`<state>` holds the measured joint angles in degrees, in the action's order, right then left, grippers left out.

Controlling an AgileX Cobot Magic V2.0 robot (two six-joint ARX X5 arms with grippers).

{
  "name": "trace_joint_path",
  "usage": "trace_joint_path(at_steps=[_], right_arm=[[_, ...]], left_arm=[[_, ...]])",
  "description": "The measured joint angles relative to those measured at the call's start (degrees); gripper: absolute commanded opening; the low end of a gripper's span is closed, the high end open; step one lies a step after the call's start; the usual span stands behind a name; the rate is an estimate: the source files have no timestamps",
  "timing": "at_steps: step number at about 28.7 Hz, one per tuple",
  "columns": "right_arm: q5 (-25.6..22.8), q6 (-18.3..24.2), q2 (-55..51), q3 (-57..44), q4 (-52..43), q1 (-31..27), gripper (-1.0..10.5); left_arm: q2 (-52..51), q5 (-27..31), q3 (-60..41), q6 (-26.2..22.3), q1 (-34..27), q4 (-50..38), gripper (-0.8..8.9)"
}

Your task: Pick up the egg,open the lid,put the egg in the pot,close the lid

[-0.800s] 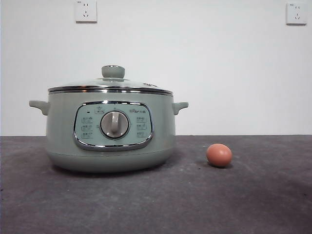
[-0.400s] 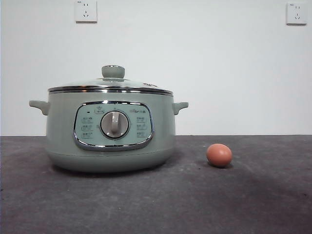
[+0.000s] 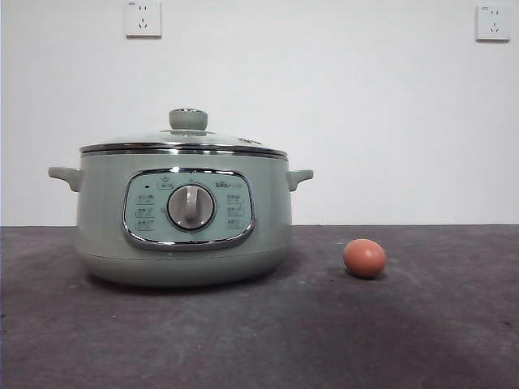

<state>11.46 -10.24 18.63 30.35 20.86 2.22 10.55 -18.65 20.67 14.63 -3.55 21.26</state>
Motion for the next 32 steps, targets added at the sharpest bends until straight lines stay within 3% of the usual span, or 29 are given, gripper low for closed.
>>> trace_joint_path(at_steps=[7, 15, 26, 27, 30, 32], right_arm=[[5.18, 6.58, 9.62, 15.63, 14.40, 0.00, -0.1], [9.29, 13.18, 16.26, 27.45, 30.21, 0.00, -0.1], [11.30, 14.80, 16.61, 28.81, 33.57, 0.00, 0.1], [11.37, 14.78, 16.61, 28.81, 33.55, 0.00, 0.5], [13.81, 14.78, 16.61, 28.81, 33.53, 0.00, 4.0], [14.23, 14.75, 16.61, 28.81, 33.53, 0.00, 5.2]], left_arm=[[7.41, -6.51, 12.07, -2.34, 0.00, 7.54, -0.07], [16.55, -10.10, 26.97, -8.96, 0.04, 21.75, -0.07], [22.29, -12.35, 36.98, -13.18, 1.49, 30.64, 0.13], [22.60, -13.79, 36.98, -13.31, 1.49, 30.75, 0.84], [23.80, -18.38, 36.98, -13.79, 1.51, 30.75, 6.07], [24.37, -18.91, 36.98, -14.03, 1.51, 30.77, 6.29]])
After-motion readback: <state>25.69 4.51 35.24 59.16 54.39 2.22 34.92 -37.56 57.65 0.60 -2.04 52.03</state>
